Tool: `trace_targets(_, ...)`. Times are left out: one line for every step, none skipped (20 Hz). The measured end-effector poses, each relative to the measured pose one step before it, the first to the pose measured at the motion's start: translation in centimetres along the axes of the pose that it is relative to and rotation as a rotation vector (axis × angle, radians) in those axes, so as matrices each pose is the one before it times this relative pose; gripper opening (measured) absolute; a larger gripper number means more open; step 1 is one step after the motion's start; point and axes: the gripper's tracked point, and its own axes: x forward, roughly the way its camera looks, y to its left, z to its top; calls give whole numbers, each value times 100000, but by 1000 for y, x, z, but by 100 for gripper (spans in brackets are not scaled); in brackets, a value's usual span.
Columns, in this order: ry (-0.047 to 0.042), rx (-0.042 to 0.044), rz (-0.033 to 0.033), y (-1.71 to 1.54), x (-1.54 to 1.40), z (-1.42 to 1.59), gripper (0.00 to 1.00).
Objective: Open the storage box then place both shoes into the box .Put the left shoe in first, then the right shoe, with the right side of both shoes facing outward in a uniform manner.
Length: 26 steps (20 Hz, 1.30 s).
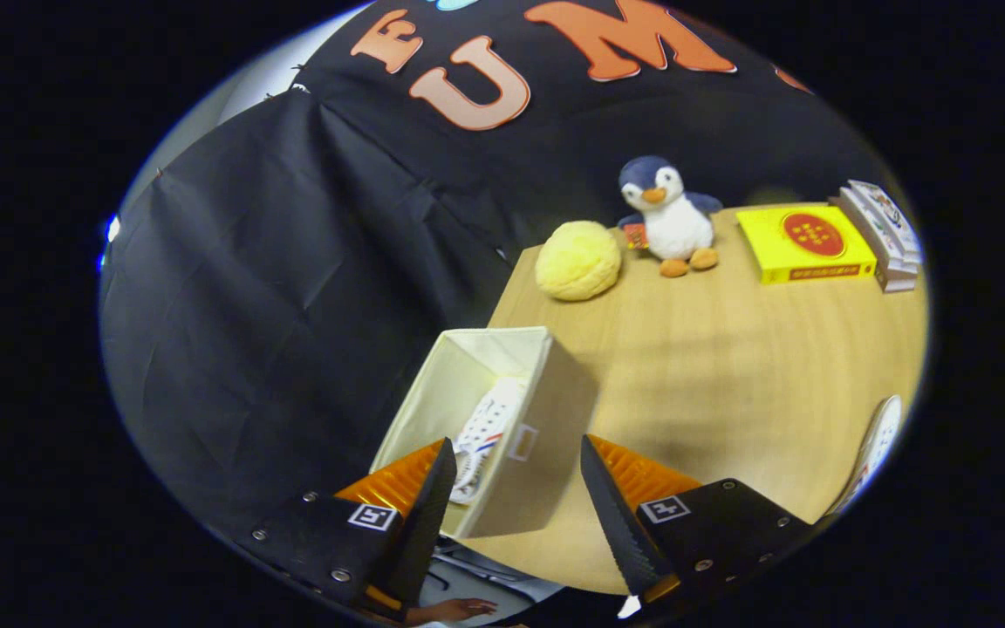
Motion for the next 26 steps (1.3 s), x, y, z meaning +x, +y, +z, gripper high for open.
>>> trace_targets(-1765,-3914,-5019,-2589,-1247,-434,89)
trace_targets(-1329,-2414,-5125,-2670,-1101,-519,90)
trace_targets(-494,-1315,-4488,-2637,-699,-788,92)
trace_targets(-72,-490,-4965,-2730,-563,-1075,93)
trace_targets(954,380,-5402,-2798,-481,-1127,93)
trace_targets(1676,726,-4877,-2795,-616,-1427,93)
trace_targets(1693,1206,-5092,-2798,-604,-1516,93)
trace_targets(1425,1040,-4526,-2685,-499,-1405,93)
trace_targets(1297,789,-5765,-2963,-911,-1271,93)
trace_targets(1088,437,-4441,-2472,-878,-1093,93)
trace_targets(982,206,-4286,-2214,-249,-1031,93)
trace_targets(1342,-507,-3632,-2053,170,-1280,93)
trace_targets(2175,-1057,-3327,-1648,626,-1237,93)
trace_targets(2520,-1276,-2418,-1239,451,-1286,92)
trace_targets(1580,-531,-1022,-687,396,-917,91)
trace_targets(561,192,-128,-375,236,-588,90)
trace_targets(-304,-306,325,-157,333,-477,89)
trace_targets(365,-2203,-378,-187,507,-627,87)
trace_targets(500,-2752,-1538,-405,708,-787,85)
trace_targets(1082,-2954,401,151,693,-724,84)
trace_targets(264,-1947,-112,241,547,-294,82)
trace_targets(-1029,-509,-467,-74,554,284,81)
trace_targets(-397,-491,-1949,-393,721,109,76)
trace_targets(-417,-457,-1088,-307,559,190,74)
trace_targets(271,-122,245,82,617,-101,72)
trace_targets(-768,1114,1691,203,171,177,71)
